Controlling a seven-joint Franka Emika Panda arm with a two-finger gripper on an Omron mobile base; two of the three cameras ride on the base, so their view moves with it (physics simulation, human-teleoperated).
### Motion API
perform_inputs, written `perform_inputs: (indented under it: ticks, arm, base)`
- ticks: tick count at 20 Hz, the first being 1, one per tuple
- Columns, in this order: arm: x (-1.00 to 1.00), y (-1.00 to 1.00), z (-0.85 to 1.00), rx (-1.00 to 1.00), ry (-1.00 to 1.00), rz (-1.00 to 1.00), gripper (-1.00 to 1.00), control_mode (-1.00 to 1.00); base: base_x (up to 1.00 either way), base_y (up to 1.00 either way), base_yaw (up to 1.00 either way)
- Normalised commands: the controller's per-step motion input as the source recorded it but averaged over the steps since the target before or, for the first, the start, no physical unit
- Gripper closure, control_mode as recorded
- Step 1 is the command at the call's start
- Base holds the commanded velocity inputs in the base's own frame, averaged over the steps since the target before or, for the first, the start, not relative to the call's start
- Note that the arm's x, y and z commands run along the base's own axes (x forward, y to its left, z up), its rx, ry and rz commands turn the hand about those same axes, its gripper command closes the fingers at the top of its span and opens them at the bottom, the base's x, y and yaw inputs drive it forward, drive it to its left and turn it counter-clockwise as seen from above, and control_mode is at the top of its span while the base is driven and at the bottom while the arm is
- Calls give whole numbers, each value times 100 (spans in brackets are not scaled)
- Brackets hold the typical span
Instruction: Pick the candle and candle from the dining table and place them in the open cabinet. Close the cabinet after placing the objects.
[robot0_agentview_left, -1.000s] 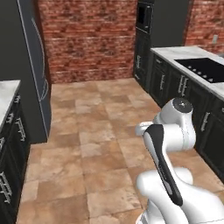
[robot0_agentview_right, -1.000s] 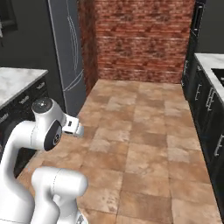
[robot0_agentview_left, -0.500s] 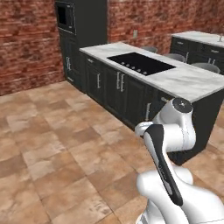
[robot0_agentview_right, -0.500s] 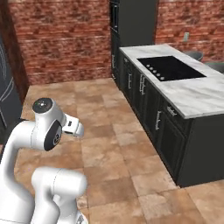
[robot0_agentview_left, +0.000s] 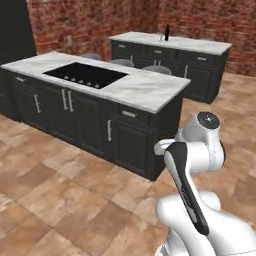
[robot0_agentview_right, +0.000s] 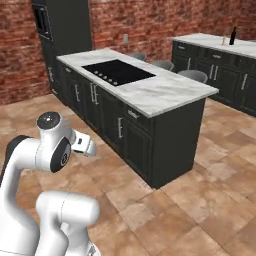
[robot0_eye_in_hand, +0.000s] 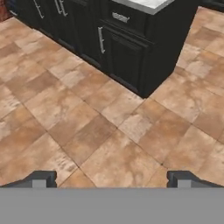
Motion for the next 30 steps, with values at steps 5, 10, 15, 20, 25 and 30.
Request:
perform_inputs:
  ticks: [5, 10, 15, 20, 25, 30]
  arm:
    - [0, 0, 0, 0, 0, 0, -100, 100]
    - [0, 0, 0, 0, 0, 0, -100, 100]
    - [0, 0, 0, 0, 0, 0, -100, 100]
    - [0, 0, 0, 0, 0, 0, -100, 100]
    - [0, 0, 0, 0, 0, 0, -100, 100]
    - [0, 0, 0, 0, 0, 0, -100, 100]
  base:
    - [0, 0, -62]
    - [0, 0, -61]
    - [25, 0, -56]
    - [86, 0, -45]
    - [100, 3, -38]
    - [100, 3, -34]
